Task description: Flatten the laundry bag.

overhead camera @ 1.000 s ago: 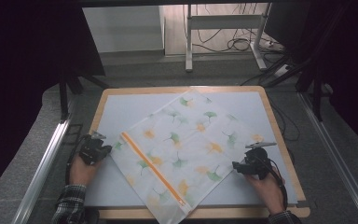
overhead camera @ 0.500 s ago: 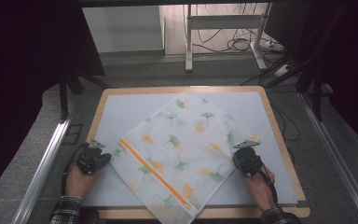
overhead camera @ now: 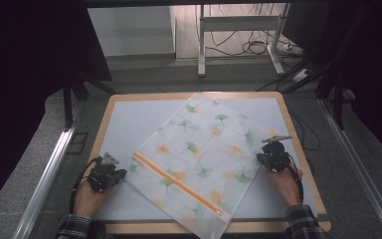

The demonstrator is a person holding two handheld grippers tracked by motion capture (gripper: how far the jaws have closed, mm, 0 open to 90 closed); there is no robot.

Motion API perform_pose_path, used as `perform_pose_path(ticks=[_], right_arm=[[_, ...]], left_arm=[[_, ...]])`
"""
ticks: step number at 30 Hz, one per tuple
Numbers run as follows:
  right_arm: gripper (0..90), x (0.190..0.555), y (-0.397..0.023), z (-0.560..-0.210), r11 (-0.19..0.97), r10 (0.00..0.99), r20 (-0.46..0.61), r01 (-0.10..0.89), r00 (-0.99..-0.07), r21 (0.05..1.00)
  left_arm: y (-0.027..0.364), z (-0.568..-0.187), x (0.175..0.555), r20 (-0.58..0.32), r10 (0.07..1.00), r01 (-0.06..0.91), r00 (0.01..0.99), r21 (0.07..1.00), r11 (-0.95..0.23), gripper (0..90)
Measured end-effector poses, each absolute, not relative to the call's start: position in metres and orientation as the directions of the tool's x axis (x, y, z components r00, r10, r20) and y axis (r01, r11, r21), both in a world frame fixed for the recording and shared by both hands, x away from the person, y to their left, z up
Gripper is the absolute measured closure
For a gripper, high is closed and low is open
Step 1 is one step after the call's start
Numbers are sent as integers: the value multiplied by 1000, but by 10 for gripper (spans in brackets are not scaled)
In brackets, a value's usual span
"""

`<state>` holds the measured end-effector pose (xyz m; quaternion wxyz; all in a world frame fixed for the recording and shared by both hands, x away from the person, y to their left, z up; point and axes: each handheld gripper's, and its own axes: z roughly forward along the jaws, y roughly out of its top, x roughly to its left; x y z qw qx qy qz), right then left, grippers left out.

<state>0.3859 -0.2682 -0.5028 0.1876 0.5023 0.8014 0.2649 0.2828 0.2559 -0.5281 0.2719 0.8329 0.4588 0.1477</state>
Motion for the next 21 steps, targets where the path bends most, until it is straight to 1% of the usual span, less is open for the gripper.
perform_pose_path(ticks=[6, 7, 10, 11, 12, 13, 14, 15, 16, 18, 19, 20, 21], right_arm=[[890, 419, -270, -502, 350, 913, -58, 703, -404, 619], [889, 430, -270, -502, 344, 916, -60, 700, -396, 625], [883, 439, -270, -502, 340, 919, -66, 696, -389, 632], [844, 446, -271, -501, 335, 920, -70, 680, -386, 652], [844, 446, -271, -501, 335, 920, -70, 680, -386, 652], [808, 448, -271, -501, 327, 923, -71, 673, -378, 664], [732, 447, -275, -498, 311, 925, -57, 662, -375, 682], [732, 447, -275, -498, 311, 925, -57, 662, -375, 682], [707, 445, -278, -496, 300, 926, -44, 660, -375, 689], [640, 432, -285, -489, 266, 919, 29, 673, -393, 690], [640, 432, -285, -489, 266, 919, 29, 673, -393, 690], [594, 420, -288, -486, 248, 913, 73, 687, -402, 683], [594, 420, -288, -486, 248, 913, 73, 687, -402, 683]], left_arm=[[240, -526, 267, -11, 816, 666, 578, 584, -464, 872], [238, -526, 264, -13, 813, 665, 582, 583, -467, 872], [234, -526, 254, -31, 800, 659, 599, 586, -472, 872], [232, -526, 250, -39, 795, 659, 605, 585, -473, 873], [231, -526, 245, -44, 789, 657, 612, 584, -477, 873], [229, -526, 241, -49, 786, 657, 616, 582, -479, 873], [228, -527, 236, -52, 782, 656, 621, 580, -482, 874], [227, -528, 232, -59, 779, 655, 625, 582, -482, 874], [225, -528, 227, -62, 774, 653, 631, 582, -485, 874], [224, -526, 223, -58, 764, 641, 642, 588, -493, 871], [224, -526, 221, -62, 757, 634, 650, 594, -495, 871], [225, -525, 221, -67, 757, 632, 650, 600, -490, 865], [226, -524, 222, -77, 757, 632, 648, 608, -480, 865]])
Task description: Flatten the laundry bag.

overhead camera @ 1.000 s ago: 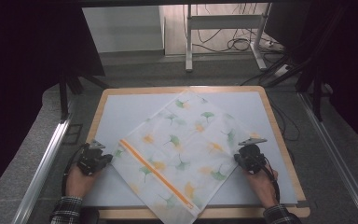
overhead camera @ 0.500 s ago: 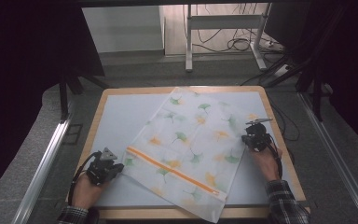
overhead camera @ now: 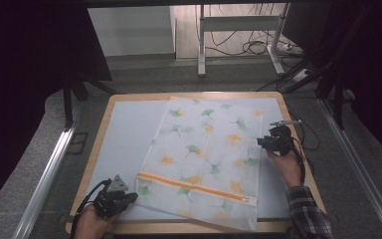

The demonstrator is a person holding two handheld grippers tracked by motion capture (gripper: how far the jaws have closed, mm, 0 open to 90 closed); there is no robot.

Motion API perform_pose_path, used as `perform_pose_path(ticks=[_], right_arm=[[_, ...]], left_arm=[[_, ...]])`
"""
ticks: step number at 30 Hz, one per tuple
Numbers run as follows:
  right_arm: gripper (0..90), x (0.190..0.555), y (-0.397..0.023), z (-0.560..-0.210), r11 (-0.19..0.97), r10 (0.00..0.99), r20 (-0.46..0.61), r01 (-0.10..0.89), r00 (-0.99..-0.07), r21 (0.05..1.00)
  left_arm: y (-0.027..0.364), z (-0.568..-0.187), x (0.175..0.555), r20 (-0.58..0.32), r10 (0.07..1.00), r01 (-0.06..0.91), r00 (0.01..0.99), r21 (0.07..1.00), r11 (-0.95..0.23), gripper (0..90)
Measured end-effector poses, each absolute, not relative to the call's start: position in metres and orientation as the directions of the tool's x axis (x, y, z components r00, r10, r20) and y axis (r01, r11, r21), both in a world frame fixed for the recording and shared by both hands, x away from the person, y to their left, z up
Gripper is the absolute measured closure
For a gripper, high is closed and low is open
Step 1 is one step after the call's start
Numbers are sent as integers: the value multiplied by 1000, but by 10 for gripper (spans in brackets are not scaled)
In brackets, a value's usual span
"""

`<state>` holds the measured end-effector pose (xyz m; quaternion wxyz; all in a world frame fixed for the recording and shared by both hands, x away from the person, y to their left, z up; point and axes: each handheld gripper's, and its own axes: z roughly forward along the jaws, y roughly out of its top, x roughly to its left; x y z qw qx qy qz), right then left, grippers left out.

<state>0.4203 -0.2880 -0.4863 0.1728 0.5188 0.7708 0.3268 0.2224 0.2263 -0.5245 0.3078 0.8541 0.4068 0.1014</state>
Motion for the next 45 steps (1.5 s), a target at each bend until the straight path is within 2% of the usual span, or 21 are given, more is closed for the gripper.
perform_pose_path(ticks=[1, 4, 6, 7, 12, 13, 15, 16, 18, 21, 34, 36, 38, 41, 45], right_arm=[[579, 408, -289, -486, 231, 906, 115, 703, -407, 673], [564, 395, -286, -488, 242, 901, 121, 714, -417, 657], [557, 385, -281, -493, 263, 905, 96, 723, -415, 639], [563, 380, -273, -499, 284, 909, 73, 737, -411, 614], [606, 383, -265, -506, 284, 932, 19, 762, -362, 583], [653, 385, -264, -505, 258, 941, 33, 775, -338, 577], [664, 385, -263, -507, 255, 938, 47, 776, -343, 577], [703, 384, -261, -507, 272, 940, 12, 767, -342, 581], [843, 383, -255, -507, 293, 933, -3, 758, -359, 583], [888, 385, -251, -507, 310, 928, -11, 755, -373, 578], [888, 430, -254, -508, 313, 918, 3, 727, -397, 612], [887, 436, -254, -509, 330, 912, -14, 710, -411, 622], [885, 440, -252, -509, 351, 904, -34, 696, -426, 626], [879, 442, -251, -509, 375, 894, -54, 679, -444, 631], [870, 440, -254, -508, 372, 892, -48, 670, -449, 642]], left_arm=[[230, -522, 226, -85, 760, 628, 645, 626, -463, 842], [234, -517, 232, -80, 767, 617, 637, 649, -445, 776], [236, -513, 238, -102, 771, 613, 629, 675, -410, 748], [236, -510, 244, -93, 778, 599, 621, 697, -395, 707], [234, -513, 261, -76, 803, 601, 591, 706, -375, 652], [234, -514, 266, -78, 807, 607, 585, 703, -372, 627], [232, -514, 275, -63, 810, 602, 583, 703, -379, 616], [232, -513, 278, -57, 815, 600, 576, 707, -375, 611], [233, -510, 284, -60, 821, 587, 568, 729, -352, 592], [235, -508, 286, -98, 824, 587, 558, 749, -308, 588], [208, -527, 290, -103, 793, 641, 601, 654, -401, 567], [205, -527, 290, -121, 786, 643, 607, 655, -396, 591], [199, -530, 290, -113, 780, 651, 616, 630, -423, 625], [192, -530, 287, -46, 781, 636, 623, 611, -471, 685], [197, -528, 284, -24, 816, 644, 577, 627, -437, 678]])
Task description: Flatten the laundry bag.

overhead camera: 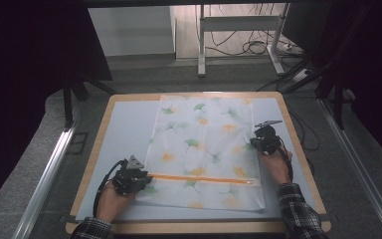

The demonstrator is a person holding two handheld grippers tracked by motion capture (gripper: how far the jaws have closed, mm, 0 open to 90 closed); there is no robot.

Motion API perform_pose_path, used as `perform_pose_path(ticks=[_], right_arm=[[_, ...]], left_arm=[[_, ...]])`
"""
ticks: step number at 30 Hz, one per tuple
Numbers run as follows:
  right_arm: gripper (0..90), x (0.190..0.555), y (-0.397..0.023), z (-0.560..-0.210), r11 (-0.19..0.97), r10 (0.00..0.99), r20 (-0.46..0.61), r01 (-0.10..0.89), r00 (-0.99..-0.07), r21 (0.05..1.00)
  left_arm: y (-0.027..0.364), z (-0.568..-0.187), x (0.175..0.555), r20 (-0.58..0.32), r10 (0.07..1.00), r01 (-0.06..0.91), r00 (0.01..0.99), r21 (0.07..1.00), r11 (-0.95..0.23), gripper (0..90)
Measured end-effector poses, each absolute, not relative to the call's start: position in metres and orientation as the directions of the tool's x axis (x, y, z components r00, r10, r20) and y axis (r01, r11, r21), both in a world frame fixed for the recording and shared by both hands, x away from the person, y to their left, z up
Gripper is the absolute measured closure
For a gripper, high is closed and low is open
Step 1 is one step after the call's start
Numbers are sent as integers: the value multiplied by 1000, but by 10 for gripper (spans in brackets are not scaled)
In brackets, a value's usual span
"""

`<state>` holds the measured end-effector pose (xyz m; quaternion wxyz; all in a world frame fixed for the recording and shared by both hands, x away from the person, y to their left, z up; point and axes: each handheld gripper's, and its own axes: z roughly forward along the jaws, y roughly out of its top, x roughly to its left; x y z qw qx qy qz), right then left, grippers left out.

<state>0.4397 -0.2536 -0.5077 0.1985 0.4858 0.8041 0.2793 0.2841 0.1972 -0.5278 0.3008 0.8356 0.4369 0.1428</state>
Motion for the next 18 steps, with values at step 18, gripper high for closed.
perform_pose_path(ticks=[18], right_arm=[[846, 440, -256, -511, 384, 880, -39, 660, -474, 646]], left_arm=[[200, -529, 272, -81, 836, 705, 542, 585, -400, 838]])
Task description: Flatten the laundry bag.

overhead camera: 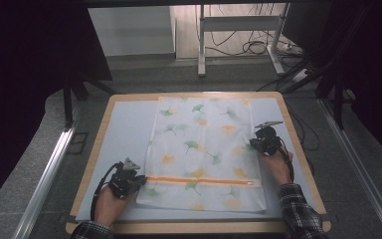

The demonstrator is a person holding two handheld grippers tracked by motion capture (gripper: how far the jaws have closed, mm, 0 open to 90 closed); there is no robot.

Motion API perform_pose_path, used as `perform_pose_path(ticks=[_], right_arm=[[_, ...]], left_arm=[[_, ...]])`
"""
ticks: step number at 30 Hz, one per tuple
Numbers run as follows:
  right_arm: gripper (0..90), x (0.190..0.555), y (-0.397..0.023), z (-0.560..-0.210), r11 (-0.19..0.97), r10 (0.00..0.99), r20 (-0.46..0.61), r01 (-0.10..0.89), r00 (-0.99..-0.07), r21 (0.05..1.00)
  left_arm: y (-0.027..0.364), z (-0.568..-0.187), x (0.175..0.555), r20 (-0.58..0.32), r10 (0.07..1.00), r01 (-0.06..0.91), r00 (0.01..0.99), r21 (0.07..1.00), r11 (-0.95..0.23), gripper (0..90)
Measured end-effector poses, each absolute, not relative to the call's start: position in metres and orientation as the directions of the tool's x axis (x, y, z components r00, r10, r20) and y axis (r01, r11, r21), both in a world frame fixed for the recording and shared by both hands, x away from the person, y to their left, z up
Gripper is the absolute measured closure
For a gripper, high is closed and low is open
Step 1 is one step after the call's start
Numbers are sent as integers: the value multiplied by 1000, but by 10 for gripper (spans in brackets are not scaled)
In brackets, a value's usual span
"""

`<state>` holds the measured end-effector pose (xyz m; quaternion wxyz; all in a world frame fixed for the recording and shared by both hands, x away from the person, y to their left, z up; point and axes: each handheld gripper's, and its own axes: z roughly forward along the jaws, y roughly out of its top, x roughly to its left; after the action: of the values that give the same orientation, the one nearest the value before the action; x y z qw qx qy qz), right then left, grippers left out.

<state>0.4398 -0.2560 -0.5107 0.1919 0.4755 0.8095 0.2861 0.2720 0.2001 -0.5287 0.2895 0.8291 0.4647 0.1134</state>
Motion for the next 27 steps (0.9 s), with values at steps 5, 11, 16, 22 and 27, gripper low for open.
perform_pose_path(ticks=[5, 11, 16, 22, 27], right_arm=[[798, 439, -258, -511, 382, 877, -33, 654, -480, 653], [636, 434, -262, -506, 365, 873, -9, 643, -487, 673], [523, 422, -265, -502, 365, 862, 6, 629, -507, 687], [362, 407, -263, -495, 391, 830, 18, 605, -558, 694], [263, 394, -263, -498, 428, 801, 23, 599, -598, 677]], left_arm=[[203, -529, 258, -99, 824, 697, 557, 595, -399, 843], [208, -527, 260, -83, 829, 669, 553, 636, -383, 793], [207, -524, 258, -42, 817, 623, 576, 669, -405, 698], [213, -525, 258, -33, 807, 593, 589, 697, -404, 600], [214, -523, 258, -56, 821, 618, 569, 688, -381, 533]])
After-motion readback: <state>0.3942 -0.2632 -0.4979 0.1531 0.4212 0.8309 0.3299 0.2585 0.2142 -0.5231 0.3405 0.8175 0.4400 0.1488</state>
